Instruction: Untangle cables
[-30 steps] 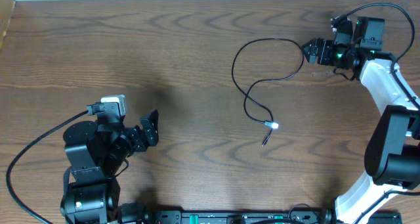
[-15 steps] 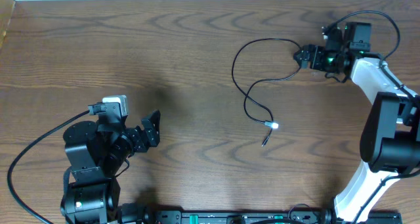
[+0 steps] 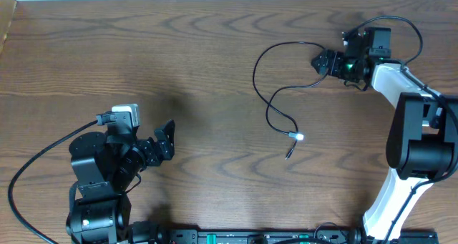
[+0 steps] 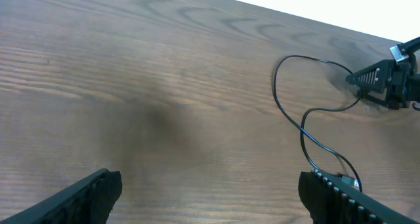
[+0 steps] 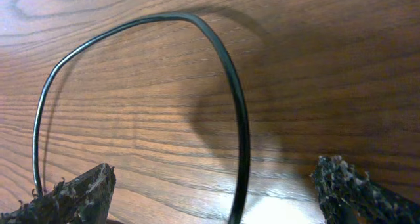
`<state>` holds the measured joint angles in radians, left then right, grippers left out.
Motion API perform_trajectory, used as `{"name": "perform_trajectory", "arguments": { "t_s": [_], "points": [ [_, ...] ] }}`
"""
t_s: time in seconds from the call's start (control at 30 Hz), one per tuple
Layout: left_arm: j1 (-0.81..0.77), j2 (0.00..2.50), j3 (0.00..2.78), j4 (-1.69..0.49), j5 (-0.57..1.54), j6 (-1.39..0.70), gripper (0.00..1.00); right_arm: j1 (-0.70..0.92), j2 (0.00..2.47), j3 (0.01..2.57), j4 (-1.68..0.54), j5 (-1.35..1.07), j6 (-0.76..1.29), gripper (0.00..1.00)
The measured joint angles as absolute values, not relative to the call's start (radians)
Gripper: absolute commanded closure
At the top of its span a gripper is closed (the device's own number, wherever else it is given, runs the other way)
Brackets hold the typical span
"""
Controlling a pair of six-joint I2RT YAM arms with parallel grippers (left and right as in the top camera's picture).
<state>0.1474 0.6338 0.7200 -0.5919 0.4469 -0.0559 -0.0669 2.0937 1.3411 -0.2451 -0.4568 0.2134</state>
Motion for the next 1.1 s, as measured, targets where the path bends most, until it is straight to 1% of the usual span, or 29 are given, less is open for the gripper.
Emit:
{"name": "perform_trajectory", "arguments": {
  "t_s": [0.13,0.23,0.33,0.5,0.53,0.57,0.6,0.63,0.67,0.7,0.93,1.1],
  "points": [
    [0.147,0.634,0.720,-0.593,0.447,-0.056,0.09,-0.058,2.102,1.341,-0.234,-0.459,0.221,0.12],
    [0.147,0.634,0.720,-0.595,0.447,-0.056,0.09,-0.051,2.110,1.344,-0.220,-0.463,0.224,0.18],
    [0.147,0.634,0.720,-0.596,0.447,-0.056,0.09,-0.045,2.122,1.348,-0.194,-0.467,0.226,0.20],
    [0.147,0.634,0.720,-0.603,0.447,-0.056,0.08,-0.032,2.137,1.349,-0.152,-0.472,0.228,0.28],
    [0.147,0.634,0.720,-0.603,0.447,-0.056,0.08,-0.028,2.137,1.349,-0.149,-0.471,0.229,0.33],
    [0.147,0.634,0.720,-0.603,0.447,-0.056,0.08,-0.026,2.138,1.349,-0.146,-0.472,0.228,0.39],
    [0.147,0.634,0.720,-0.603,0.447,-0.056,0.08,-0.022,2.139,1.349,-0.144,-0.471,0.232,0.49],
    [0.147,0.634,0.720,-0.603,0.447,-0.056,0.08,-0.020,2.141,1.349,-0.145,-0.469,0.233,0.65],
    [0.147,0.634,0.720,-0.603,0.447,-0.056,0.08,-0.019,2.143,1.349,-0.146,-0.468,0.230,0.91],
    [0.147,0.634,0.720,-0.605,0.447,-0.056,0.08,-0.016,2.143,1.349,-0.149,-0.461,0.233,0.99],
    [0.147,0.634,0.720,-0.652,0.447,-0.056,0.08,-0.015,2.146,1.353,-0.233,-0.407,0.271,0.99],
    [0.147,0.634,0.720,-0.675,0.447,-0.056,0.08,-0.015,2.124,1.374,-0.358,-0.394,0.274,0.99]
  ]
}}
